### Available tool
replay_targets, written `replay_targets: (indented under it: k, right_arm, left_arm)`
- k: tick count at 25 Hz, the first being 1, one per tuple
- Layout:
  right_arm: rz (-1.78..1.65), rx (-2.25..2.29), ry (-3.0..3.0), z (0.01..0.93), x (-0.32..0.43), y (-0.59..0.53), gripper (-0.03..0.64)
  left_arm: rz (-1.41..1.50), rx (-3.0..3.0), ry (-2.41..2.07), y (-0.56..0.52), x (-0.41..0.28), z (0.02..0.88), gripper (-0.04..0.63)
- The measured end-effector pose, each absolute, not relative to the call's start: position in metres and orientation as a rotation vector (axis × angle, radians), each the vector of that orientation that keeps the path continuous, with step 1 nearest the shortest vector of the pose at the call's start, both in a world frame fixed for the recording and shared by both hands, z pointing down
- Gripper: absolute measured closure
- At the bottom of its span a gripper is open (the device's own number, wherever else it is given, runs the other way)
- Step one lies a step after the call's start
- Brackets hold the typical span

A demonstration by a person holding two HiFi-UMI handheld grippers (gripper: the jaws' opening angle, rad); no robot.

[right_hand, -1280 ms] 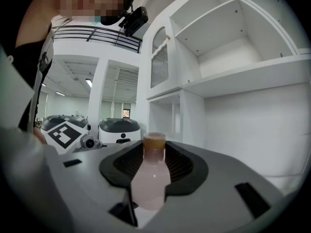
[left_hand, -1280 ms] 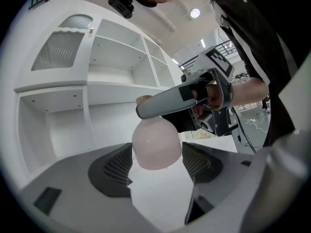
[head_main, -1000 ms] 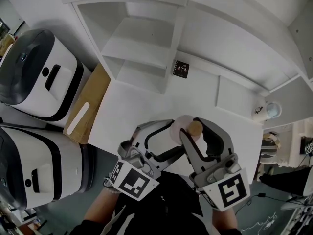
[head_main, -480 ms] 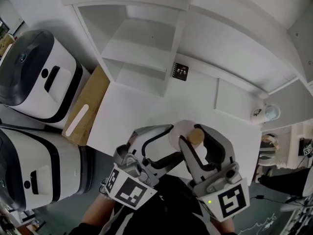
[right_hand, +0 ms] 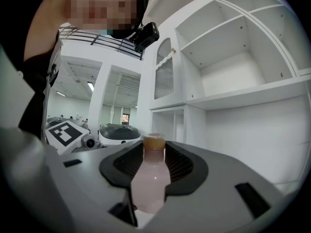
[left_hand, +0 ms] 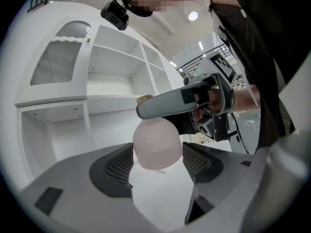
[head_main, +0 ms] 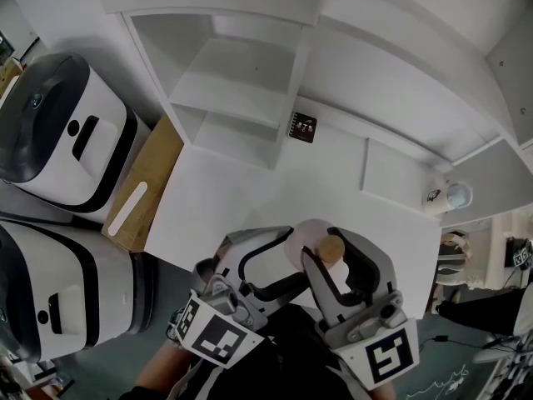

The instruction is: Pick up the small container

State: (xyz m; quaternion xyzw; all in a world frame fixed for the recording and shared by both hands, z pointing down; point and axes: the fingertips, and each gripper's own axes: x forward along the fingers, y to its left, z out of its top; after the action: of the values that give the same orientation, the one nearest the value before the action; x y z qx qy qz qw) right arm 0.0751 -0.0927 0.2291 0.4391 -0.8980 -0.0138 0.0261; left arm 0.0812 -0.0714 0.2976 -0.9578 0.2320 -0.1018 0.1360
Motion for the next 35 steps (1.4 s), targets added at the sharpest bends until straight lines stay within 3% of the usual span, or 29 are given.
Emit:
replay_targets:
  k: [35]
  right_arm:
    - [-0.069,1.395,-2.746,0.2305,0.0731,-0.0826,0.472]
  left_arm:
    - [-0.255,-2.789,0.633,-0.0619,0.0795,0.2983,0.281]
